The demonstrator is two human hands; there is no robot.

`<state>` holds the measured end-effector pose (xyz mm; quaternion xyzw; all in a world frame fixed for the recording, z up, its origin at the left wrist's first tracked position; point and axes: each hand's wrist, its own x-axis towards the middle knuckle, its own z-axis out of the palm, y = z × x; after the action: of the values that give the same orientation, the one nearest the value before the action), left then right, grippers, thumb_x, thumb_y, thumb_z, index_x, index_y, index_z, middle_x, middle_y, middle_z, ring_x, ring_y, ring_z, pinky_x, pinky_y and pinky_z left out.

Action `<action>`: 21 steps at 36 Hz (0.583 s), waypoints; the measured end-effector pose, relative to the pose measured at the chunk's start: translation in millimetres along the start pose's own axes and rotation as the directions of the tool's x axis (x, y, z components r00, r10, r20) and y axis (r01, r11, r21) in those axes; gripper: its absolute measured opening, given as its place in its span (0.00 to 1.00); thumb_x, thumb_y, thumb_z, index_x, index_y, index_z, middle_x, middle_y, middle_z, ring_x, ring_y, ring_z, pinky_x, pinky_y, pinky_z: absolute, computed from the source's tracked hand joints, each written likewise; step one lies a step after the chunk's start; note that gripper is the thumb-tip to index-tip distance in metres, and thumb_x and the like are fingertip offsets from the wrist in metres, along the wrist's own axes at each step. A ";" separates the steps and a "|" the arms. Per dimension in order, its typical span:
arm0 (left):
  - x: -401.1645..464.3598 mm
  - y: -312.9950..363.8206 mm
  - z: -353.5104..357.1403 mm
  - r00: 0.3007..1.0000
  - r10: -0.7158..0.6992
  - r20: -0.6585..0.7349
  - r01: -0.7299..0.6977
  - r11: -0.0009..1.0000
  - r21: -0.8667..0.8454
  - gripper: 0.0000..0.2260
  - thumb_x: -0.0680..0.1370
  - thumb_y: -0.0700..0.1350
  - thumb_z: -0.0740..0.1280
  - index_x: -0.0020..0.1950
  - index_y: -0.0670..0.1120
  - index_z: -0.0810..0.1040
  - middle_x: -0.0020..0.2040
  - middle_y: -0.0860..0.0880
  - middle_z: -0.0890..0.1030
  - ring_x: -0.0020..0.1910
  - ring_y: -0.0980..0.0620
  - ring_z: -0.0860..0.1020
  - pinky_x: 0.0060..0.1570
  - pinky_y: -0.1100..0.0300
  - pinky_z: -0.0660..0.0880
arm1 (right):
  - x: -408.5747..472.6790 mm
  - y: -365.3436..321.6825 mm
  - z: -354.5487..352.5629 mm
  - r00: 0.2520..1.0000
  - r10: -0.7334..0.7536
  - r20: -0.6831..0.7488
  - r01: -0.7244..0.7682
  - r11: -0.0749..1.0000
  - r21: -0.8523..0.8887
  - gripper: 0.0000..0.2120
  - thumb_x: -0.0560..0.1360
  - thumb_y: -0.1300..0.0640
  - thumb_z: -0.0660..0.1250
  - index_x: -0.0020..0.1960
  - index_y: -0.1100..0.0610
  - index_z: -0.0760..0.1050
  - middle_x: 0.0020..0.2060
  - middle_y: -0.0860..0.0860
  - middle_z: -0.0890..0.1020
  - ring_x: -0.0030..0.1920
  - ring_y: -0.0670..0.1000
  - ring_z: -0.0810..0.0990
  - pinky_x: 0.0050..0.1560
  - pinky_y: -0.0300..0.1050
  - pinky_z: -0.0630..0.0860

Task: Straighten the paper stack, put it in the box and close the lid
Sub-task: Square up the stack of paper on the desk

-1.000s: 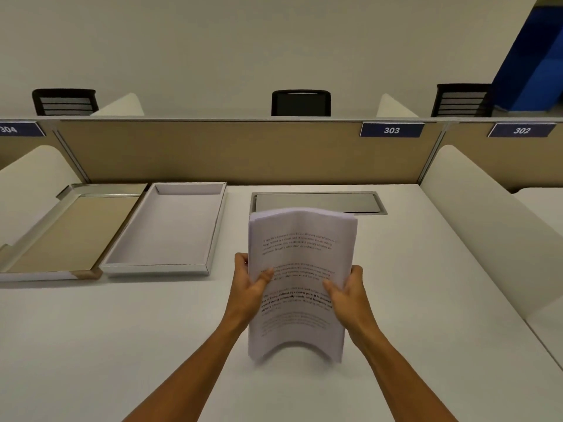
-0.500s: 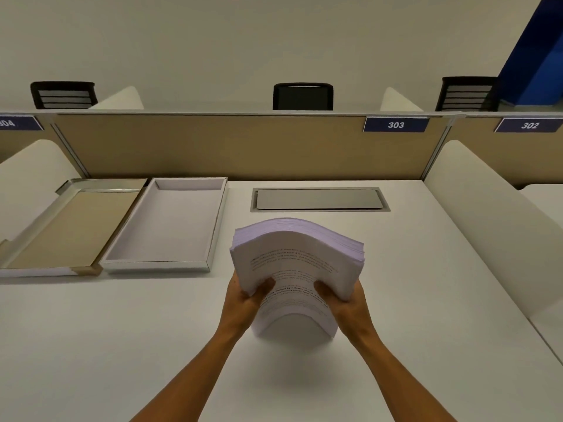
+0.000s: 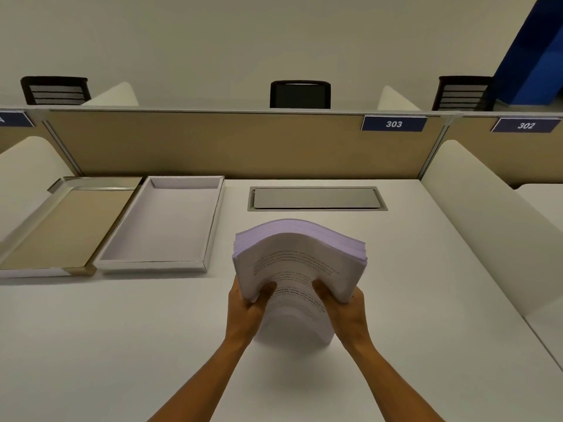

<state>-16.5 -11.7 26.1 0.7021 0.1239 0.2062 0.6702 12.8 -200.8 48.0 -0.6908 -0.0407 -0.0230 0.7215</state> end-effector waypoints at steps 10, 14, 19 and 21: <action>5.0 8.1 -1.7 0.999 -0.018 0.028 0.018 1.000 -0.010 0.13 0.74 0.45 0.71 0.58 0.54 0.78 0.48 0.60 0.84 0.51 0.58 0.83 0.39 0.68 0.82 | 2.7 -4.3 0.4 1.000 -0.018 0.010 0.018 0.999 -0.040 0.11 0.71 0.45 0.75 0.49 0.31 0.82 0.46 0.42 0.87 0.49 0.49 0.86 0.41 0.43 0.85; 8.5 15.8 -1.9 0.999 0.013 0.048 -0.012 1.000 -0.019 0.15 0.73 0.48 0.71 0.58 0.55 0.77 0.46 0.67 0.83 0.51 0.61 0.82 0.41 0.67 0.82 | 6.6 -8.8 -1.3 1.000 -0.025 0.003 0.025 0.999 -0.030 0.11 0.69 0.43 0.75 0.49 0.31 0.82 0.46 0.41 0.87 0.48 0.48 0.86 0.38 0.40 0.84; 4.9 6.0 -2.7 0.999 -0.026 0.034 0.026 0.999 -0.019 0.14 0.75 0.42 0.74 0.58 0.53 0.78 0.50 0.56 0.83 0.49 0.53 0.84 0.44 0.60 0.85 | 2.4 -3.6 -3.1 1.000 -0.023 0.001 0.023 0.999 -0.032 0.10 0.69 0.43 0.75 0.49 0.32 0.82 0.46 0.41 0.87 0.48 0.48 0.86 0.39 0.40 0.84; 2.8 1.7 -3.1 0.998 -0.049 0.042 0.049 0.999 -0.010 0.16 0.75 0.41 0.74 0.60 0.51 0.78 0.51 0.54 0.83 0.49 0.51 0.83 0.44 0.61 0.84 | 0.0 -0.2 -3.3 1.000 -0.010 -0.002 0.010 0.999 -0.030 0.10 0.69 0.43 0.75 0.50 0.33 0.82 0.46 0.41 0.87 0.48 0.48 0.86 0.40 0.42 0.85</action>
<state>-15.6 -7.8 28.1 0.6995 0.1259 0.1757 0.6812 12.9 -204.1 48.1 -0.7014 -0.0430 -0.0280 0.7110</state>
